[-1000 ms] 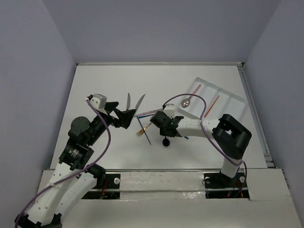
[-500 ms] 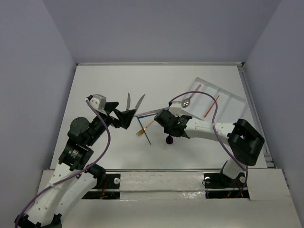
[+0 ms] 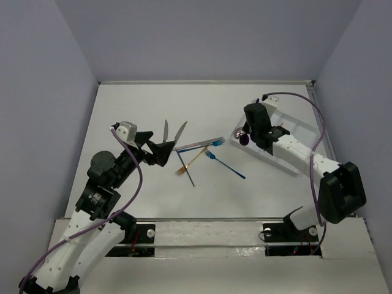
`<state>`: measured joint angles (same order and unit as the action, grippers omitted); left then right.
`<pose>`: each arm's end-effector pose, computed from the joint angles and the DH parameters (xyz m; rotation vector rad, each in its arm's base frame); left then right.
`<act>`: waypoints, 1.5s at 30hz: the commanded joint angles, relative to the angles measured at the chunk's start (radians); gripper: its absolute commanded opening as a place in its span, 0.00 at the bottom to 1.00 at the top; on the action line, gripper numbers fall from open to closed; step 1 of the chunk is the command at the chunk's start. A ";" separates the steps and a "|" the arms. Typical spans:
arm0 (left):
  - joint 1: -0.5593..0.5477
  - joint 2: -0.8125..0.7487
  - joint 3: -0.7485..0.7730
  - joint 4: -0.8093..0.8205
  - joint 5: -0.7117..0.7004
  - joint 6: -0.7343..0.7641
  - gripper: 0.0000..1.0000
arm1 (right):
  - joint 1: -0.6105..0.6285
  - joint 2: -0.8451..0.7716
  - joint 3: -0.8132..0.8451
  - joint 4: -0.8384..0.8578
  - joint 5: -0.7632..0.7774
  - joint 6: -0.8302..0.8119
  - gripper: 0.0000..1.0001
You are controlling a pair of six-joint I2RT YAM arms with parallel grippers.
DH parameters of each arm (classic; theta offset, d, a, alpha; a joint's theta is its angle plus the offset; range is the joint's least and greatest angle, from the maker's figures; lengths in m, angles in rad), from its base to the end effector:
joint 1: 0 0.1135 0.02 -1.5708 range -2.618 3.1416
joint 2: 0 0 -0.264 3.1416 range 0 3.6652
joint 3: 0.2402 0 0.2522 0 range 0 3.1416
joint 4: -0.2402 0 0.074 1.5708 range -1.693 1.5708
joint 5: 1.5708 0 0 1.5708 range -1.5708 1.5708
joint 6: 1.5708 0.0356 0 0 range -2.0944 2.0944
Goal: Sort the eating utensils into containers
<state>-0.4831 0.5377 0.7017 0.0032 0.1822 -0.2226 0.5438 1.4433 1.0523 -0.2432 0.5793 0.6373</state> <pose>0.1144 -0.0673 0.3660 0.3403 1.4035 -0.7100 0.2834 0.1486 0.2760 0.4079 2.0502 0.0705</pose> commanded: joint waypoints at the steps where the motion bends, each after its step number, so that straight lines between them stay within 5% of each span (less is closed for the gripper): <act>1: -0.005 -0.002 0.025 0.044 0.010 -0.003 0.99 | -0.085 0.084 0.078 0.137 -0.038 -0.045 0.00; 18: -0.005 0.010 0.028 0.041 0.005 0.002 0.99 | -0.231 0.353 0.187 0.222 -0.142 0.016 0.07; 26: -0.005 0.015 0.028 0.040 0.005 0.002 0.99 | -0.231 0.302 0.155 0.223 -0.203 0.001 0.63; 29: -0.005 0.015 0.028 0.041 0.007 0.000 0.99 | -0.231 0.224 0.091 0.276 -0.312 -0.097 0.65; 36: -0.005 0.011 0.035 0.035 -0.006 0.009 0.99 | -0.067 -0.001 -0.153 0.250 -0.610 -0.312 0.64; 41: 0.014 0.011 0.035 0.040 -0.004 0.011 0.99 | 0.114 -0.058 -0.316 0.162 -0.585 -0.314 0.71; 45: 0.023 0.024 0.035 0.041 0.010 0.011 0.99 | 0.114 -0.037 -0.353 0.159 -0.584 -0.332 0.72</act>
<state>-0.4698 0.5529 0.7017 0.0029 0.1802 -0.2188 0.6754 1.3903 0.7338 -0.0513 -0.0002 0.3489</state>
